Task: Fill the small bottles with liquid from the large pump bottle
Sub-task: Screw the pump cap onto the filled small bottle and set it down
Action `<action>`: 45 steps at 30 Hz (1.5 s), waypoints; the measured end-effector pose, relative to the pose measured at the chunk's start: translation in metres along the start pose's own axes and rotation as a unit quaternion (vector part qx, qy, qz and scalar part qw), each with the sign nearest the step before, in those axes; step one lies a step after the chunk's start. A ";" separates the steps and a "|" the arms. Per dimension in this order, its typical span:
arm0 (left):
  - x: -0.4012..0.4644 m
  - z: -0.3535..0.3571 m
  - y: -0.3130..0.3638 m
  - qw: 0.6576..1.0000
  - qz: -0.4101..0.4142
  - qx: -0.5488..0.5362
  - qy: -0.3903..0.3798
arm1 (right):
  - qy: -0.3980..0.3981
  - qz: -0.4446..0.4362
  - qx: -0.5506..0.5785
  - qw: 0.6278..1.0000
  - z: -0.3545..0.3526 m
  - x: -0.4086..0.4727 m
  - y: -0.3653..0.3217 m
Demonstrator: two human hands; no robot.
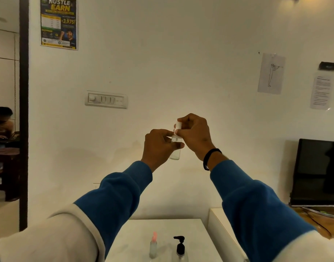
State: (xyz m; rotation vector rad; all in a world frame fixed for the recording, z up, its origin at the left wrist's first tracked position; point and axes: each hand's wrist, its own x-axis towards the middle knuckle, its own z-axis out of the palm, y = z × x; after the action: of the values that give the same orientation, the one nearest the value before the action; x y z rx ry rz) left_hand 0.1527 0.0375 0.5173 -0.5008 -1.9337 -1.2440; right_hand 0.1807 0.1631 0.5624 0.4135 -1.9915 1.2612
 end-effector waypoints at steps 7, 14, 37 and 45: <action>-0.006 0.000 0.005 1.000 0.002 -0.021 -0.004 | 0.061 -0.024 -0.048 0.997 0.008 -0.007 -0.001; -0.002 -0.003 0.001 0.999 -0.023 -0.021 0.009 | 0.015 -0.003 0.006 1.000 0.004 -0.002 -0.001; -0.002 -0.002 0.013 0.998 -0.031 -0.047 0.012 | 0.051 -0.019 0.005 0.999 0.009 -0.002 -0.005; 0.000 -0.005 0.016 0.997 -0.043 -0.065 0.018 | 0.083 -0.016 0.012 0.996 0.010 -0.004 -0.003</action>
State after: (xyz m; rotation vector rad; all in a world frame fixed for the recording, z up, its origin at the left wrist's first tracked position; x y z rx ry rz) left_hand 0.1650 0.0396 0.5279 -0.4618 -1.8701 -1.4321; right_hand 0.1812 0.1520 0.5589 0.3400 -1.8258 1.2593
